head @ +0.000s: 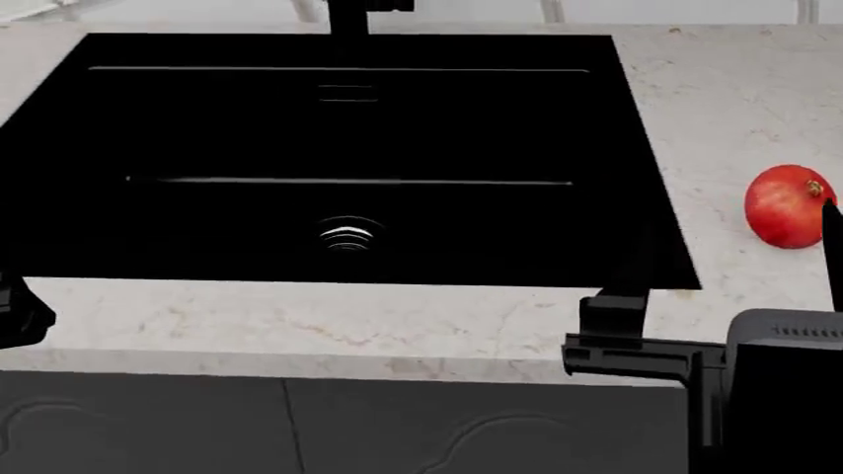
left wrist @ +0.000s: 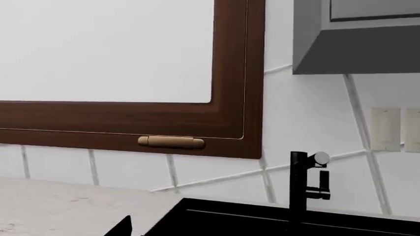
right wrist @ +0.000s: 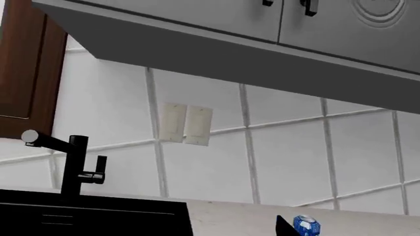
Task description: Turn the sink spout to the right.
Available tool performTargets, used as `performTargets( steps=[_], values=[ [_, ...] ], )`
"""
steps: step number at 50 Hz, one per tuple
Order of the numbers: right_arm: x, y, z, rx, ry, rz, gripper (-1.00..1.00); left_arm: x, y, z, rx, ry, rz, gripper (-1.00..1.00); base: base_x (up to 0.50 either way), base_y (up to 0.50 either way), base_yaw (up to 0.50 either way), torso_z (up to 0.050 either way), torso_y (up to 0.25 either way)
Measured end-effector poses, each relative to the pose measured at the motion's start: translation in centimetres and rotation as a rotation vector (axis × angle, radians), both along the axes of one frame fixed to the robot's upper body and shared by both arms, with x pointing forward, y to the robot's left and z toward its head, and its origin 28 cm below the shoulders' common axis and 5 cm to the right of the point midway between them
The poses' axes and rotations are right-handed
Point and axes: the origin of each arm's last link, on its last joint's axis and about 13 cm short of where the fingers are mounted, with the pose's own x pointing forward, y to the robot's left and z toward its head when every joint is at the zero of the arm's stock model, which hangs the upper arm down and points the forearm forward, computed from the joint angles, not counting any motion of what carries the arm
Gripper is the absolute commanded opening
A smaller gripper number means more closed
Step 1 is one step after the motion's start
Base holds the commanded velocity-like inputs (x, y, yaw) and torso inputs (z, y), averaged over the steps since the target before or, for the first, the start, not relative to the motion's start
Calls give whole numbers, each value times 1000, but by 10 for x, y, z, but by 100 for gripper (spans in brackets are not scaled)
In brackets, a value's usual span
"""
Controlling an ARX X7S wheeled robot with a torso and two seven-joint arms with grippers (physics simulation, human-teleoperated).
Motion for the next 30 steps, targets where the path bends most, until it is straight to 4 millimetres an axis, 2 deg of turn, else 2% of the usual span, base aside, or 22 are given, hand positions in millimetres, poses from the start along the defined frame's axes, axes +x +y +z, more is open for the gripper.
performTargets(
  steps=[15, 30],
  values=[
    [-1, 0, -2, 3, -1, 5, 100, 0, 0, 0, 2, -2, 1, 100, 128, 475, 0, 0, 0],
    [-2, -2, -3, 5, -2, -1, 100, 0, 0, 0, 4, -1, 4, 100, 293, 316, 0, 0, 0]
  ],
)
